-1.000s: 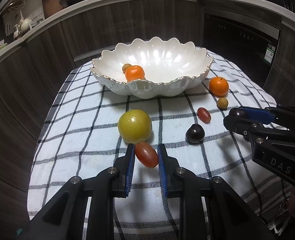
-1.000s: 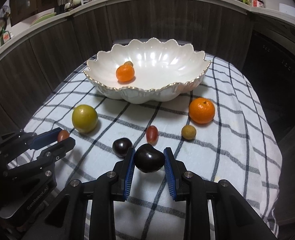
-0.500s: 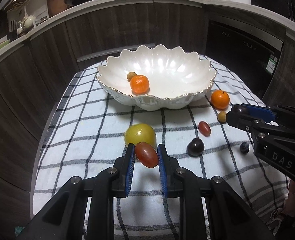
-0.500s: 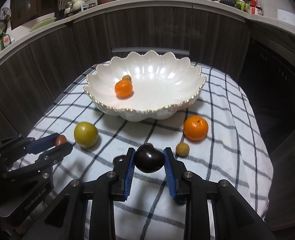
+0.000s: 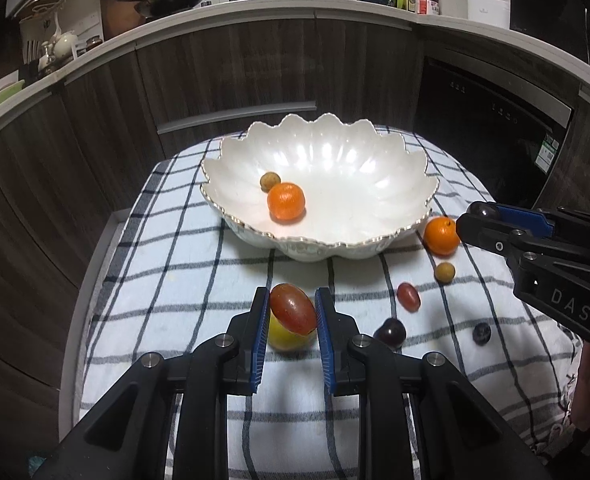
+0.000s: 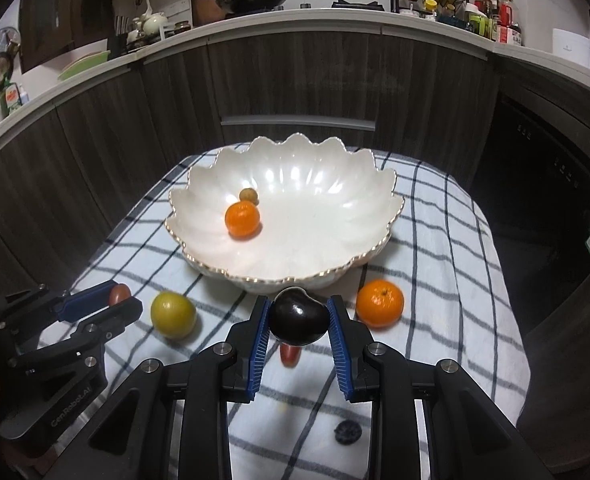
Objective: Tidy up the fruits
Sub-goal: 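Carry the dark plum in right tool over the bowl while left tool carries the red oval fruit there, then open right tool to drop the dark plum in the bowl while left tool releases the red fruit, then withdraw both open tools from the bowl back over the cloth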
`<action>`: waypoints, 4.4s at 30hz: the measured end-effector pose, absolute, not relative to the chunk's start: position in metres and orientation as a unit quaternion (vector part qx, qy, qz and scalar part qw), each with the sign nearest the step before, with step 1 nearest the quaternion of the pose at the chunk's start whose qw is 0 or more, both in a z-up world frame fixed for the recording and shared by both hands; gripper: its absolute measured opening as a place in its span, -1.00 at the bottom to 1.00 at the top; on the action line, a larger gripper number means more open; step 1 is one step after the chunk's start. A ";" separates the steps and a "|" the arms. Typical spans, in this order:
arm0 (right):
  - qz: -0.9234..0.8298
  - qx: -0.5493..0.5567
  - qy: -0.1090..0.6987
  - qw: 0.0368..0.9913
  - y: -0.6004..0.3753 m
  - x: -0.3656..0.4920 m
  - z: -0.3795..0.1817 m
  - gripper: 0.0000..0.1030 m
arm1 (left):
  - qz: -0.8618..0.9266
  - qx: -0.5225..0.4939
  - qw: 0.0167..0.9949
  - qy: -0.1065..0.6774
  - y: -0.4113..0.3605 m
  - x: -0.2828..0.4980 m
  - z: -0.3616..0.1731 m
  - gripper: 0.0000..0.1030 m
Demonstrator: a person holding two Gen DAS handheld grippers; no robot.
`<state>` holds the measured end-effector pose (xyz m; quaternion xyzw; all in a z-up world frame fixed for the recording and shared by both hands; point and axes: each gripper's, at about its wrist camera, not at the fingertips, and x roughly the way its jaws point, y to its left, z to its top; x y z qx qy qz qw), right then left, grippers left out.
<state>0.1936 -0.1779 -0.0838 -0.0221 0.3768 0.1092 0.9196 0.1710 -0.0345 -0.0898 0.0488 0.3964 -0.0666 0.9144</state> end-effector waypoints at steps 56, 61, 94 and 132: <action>0.109 -0.028 0.349 0.930 -0.168 0.318 -0.053 -0.41 | -0.038 0.021 0.921 0.388 -0.018 0.309 -0.075 -0.54; 0.104 -0.027 0.357 0.928 -0.166 0.326 -0.062 -0.41 | -0.037 0.016 0.918 0.394 -0.014 0.320 -0.085 -0.54; 0.101 -0.032 0.403 0.909 -0.154 0.370 -0.091 0.21 | -0.041 0.011 0.907 0.418 0.001 0.343 -0.109 0.33; 0.035 -0.006 0.346 0.937 -0.183 0.276 -0.037 0.32 | -0.036 0.024 0.926 0.374 -0.013 0.260 -0.058 0.39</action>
